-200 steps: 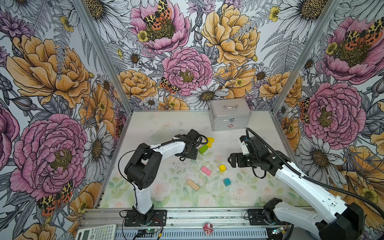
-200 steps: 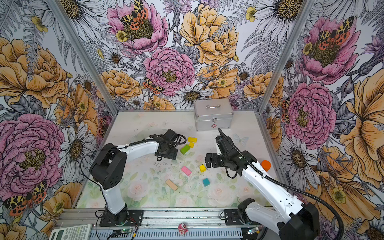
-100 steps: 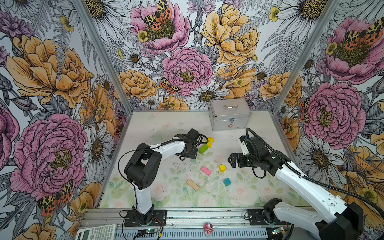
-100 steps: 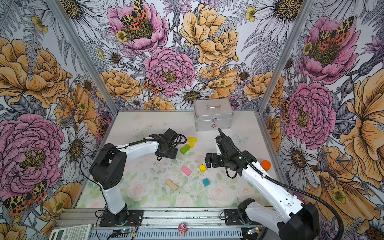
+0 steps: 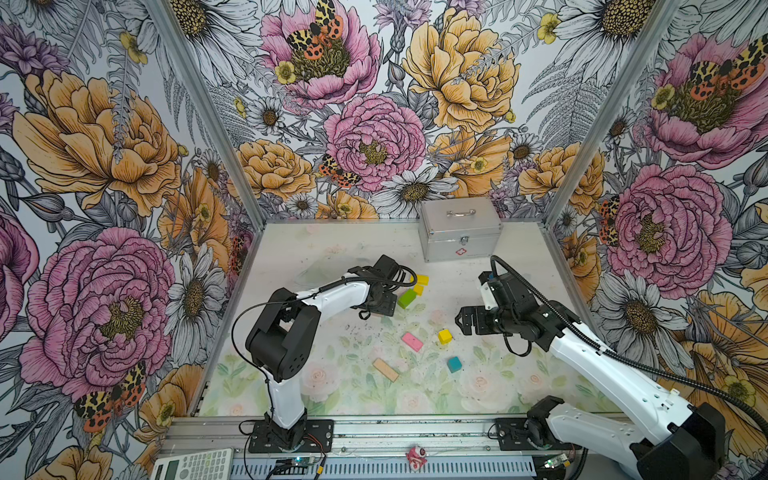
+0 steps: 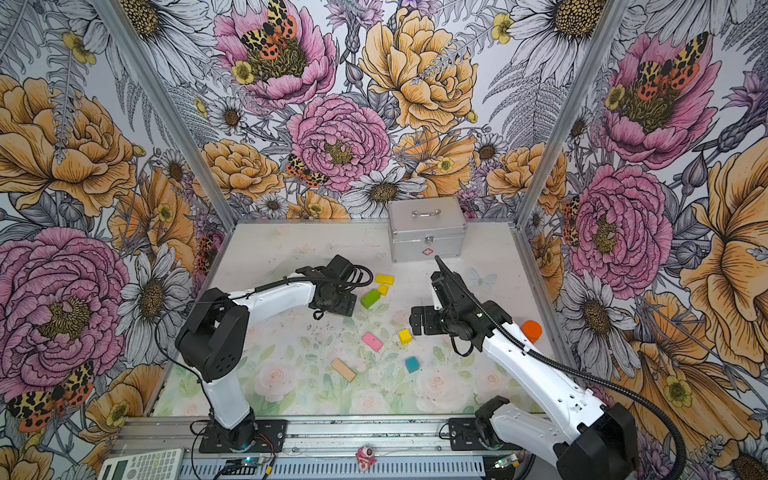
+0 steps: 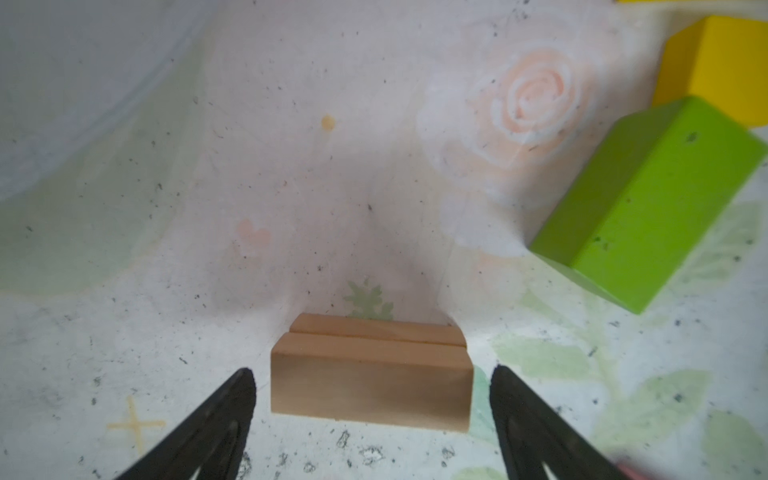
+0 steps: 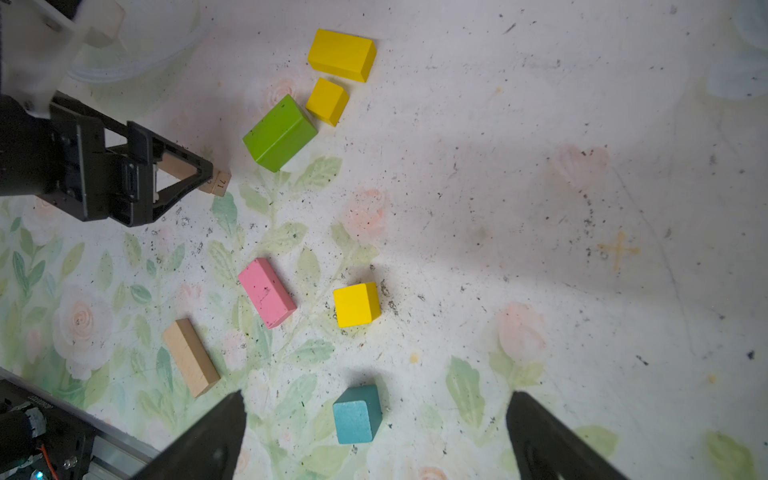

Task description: Build the wood block tower

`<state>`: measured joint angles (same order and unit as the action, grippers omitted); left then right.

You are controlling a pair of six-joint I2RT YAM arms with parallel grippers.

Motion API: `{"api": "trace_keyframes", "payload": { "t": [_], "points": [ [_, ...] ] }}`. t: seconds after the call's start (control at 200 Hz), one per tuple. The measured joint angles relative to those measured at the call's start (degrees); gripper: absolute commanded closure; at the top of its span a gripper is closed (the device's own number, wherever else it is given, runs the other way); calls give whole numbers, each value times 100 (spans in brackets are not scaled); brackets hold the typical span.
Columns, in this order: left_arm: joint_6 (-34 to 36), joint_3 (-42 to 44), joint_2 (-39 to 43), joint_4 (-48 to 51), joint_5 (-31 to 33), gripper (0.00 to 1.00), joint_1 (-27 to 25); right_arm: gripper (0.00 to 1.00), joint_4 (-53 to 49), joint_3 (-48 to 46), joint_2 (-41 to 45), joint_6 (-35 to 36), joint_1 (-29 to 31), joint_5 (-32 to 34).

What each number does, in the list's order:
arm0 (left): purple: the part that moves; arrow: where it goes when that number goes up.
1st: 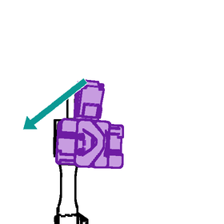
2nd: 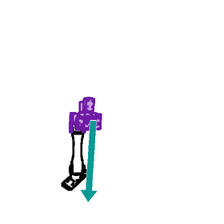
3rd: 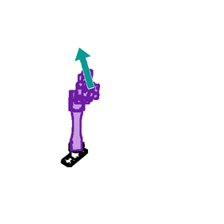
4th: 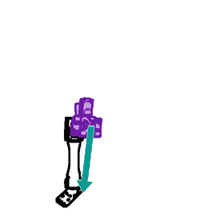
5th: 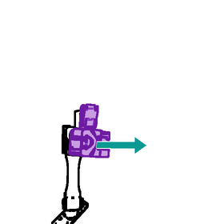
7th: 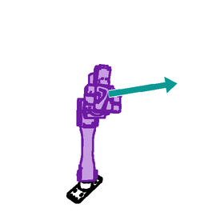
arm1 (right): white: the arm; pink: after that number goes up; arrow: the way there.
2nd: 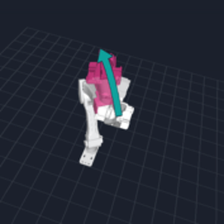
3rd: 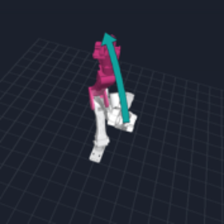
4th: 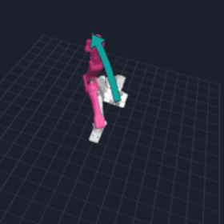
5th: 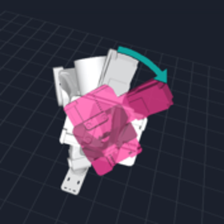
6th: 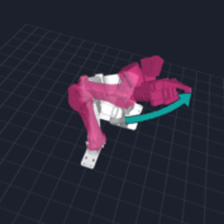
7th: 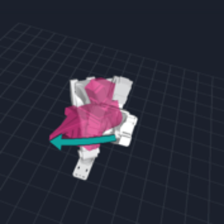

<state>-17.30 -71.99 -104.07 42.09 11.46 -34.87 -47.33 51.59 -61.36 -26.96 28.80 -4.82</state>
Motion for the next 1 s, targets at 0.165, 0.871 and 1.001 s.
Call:
{"api": "trace_keyframes", "payload": {
  "t": [0.165,0.871,1.001],
  "points": [
    [-4,-144,356,70,42,4,-133,0,0,0,0,2,0,0],
    [-1582,2249,4076,352,911,1,-2284,0,-219,-83,1123,-184,142,-262],
    [-2179,2745,4367,352,1202,1,-2883,0,-323,-96,1305,-201,168,-260]
  ]
}}
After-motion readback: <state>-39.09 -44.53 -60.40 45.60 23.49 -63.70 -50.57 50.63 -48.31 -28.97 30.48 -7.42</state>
